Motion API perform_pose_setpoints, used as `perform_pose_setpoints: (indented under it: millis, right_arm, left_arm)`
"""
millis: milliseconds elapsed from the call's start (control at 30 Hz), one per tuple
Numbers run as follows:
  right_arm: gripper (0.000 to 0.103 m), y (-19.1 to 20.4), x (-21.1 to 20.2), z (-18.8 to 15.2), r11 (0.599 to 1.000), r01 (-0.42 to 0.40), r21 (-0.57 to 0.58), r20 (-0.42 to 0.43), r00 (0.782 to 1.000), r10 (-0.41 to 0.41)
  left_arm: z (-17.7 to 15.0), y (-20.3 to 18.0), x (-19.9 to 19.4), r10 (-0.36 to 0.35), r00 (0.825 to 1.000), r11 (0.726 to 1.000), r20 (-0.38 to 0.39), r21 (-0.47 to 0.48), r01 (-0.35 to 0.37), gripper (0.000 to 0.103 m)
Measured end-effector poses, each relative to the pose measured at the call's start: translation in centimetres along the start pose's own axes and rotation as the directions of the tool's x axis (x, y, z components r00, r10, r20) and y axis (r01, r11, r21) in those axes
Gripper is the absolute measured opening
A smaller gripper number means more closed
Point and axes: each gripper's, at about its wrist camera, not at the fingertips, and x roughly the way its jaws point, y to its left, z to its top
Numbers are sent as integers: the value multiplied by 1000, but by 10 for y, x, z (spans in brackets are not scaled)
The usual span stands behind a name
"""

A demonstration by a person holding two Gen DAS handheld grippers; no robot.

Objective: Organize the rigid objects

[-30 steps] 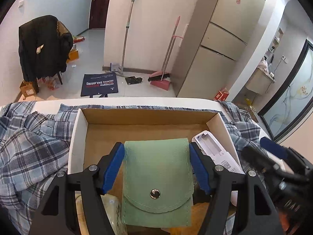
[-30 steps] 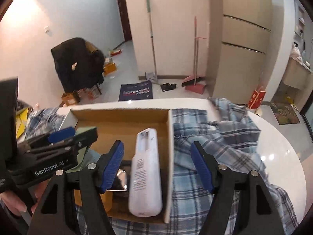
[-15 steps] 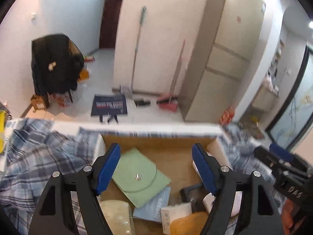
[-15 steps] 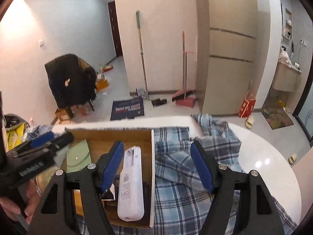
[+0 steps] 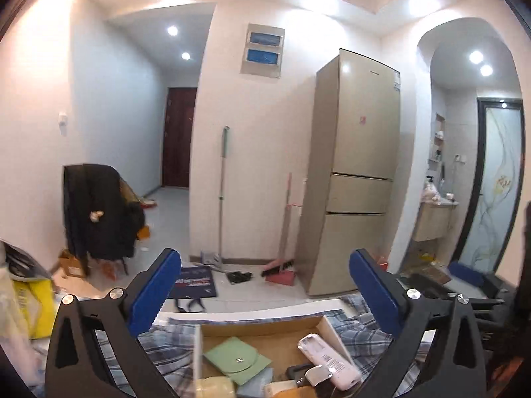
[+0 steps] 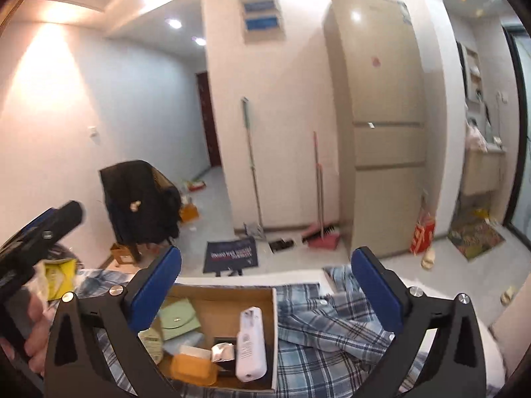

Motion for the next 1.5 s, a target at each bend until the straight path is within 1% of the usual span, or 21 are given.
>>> perform_pose_setpoints:
  millis: [100, 167, 233, 300, 400, 500, 567, 600, 633, 700, 733, 800, 933, 967, 1000, 1067, 1133, 1200, 1300, 1500]
  right_arm:
    - [102, 11, -34, -2, 999, -9, -45, 65, 998, 12]
    - [102, 17, -55, -6, 997, -12, -72, 103, 995, 20]
    - [102, 18, -74, -12, 998, 12, -62, 143, 990, -3]
    - [102, 19, -92, -20, 997, 31, -70, 185, 983, -18]
    - [102, 21, -107, -33, 993, 58, -101, 222, 975, -35]
    - [102, 20, -111, -44, 992, 52, -114, 224, 974, -25]
    - [102, 19, -109, -53, 995, 24, -102, 179, 984, -6]
    - [102, 17, -108, -58, 996, 3, -88, 162, 987, 12]
    - [102, 17, -107, -62, 996, -10, -83, 157, 987, 23]
    - [102, 18, -107, -70, 995, 7, -98, 172, 985, 10]
    - [102, 19, -103, -75, 994, 20, -109, 178, 984, 0]
    - [102, 19, -98, -86, 994, 16, -109, 179, 984, 4]
    - [102, 20, -97, -107, 993, 49, -105, 235, 972, -23]
    - [102, 20, -97, -112, 993, 49, -105, 239, 971, -23]
    - [102, 19, -97, -116, 993, 49, -107, 241, 970, -22]
    - [102, 21, -94, -122, 991, 53, -125, 247, 969, -21]
    - [102, 22, -93, -128, 989, 61, -138, 264, 964, -22]
    - [102, 22, -91, -135, 988, 58, -145, 265, 964, -18]
    - [102, 22, -87, -139, 988, 45, -150, 238, 971, -8]
    - [102, 16, -91, -138, 991, 40, -127, 246, 969, -8]
  left_arm:
    - [-2, 2, -30, 22, 998, 1000, 64, 16, -23, 103]
    - [-7, -1, -52, 20, 996, 998, 92, 60, -26, 103]
    - [-17, -4, -66, 15, 998, 993, 60, 112, -22, 103]
    - [-30, -3, -78, 1, 1000, 992, 29, 126, -4, 103]
    - [-50, 3, -99, 26, 998, 993, 52, 114, -32, 103]
    - [-72, 6, -124, 35, 989, 990, 143, 134, -54, 103]
    - [-85, -1, -134, 66, 977, 980, 201, 170, -101, 103]
    - [-93, -2, -137, 85, 971, 977, 222, 172, -125, 103]
    - [-97, -2, -140, 86, 970, 979, 226, 163, -125, 103]
    - [-106, 3, -139, 46, 979, 990, 200, 124, -72, 103]
    - [-107, 6, -137, 36, 982, 993, 187, 107, -56, 103]
    - [-115, 9, -135, 24, 983, 996, 183, 80, -39, 103]
    - [-139, 6, -132, 64, 975, 990, 211, 113, -89, 103]
    - [-147, 6, -131, 68, 974, 988, 216, 118, -95, 103]
    - [-151, 6, -129, 64, 977, 989, 204, 120, -90, 103]
    - [-149, 7, -121, 45, 986, 990, 162, 123, -66, 103]
    - [-151, 8, -119, 50, 988, 991, 149, 113, -67, 103]
    - [-151, 10, -118, 54, 988, 991, 144, 110, -70, 103]
    - [-152, 9, -118, 58, 989, 991, 137, 112, -74, 103]
    - [-153, 10, -116, 61, 990, 992, 130, 105, -75, 103]
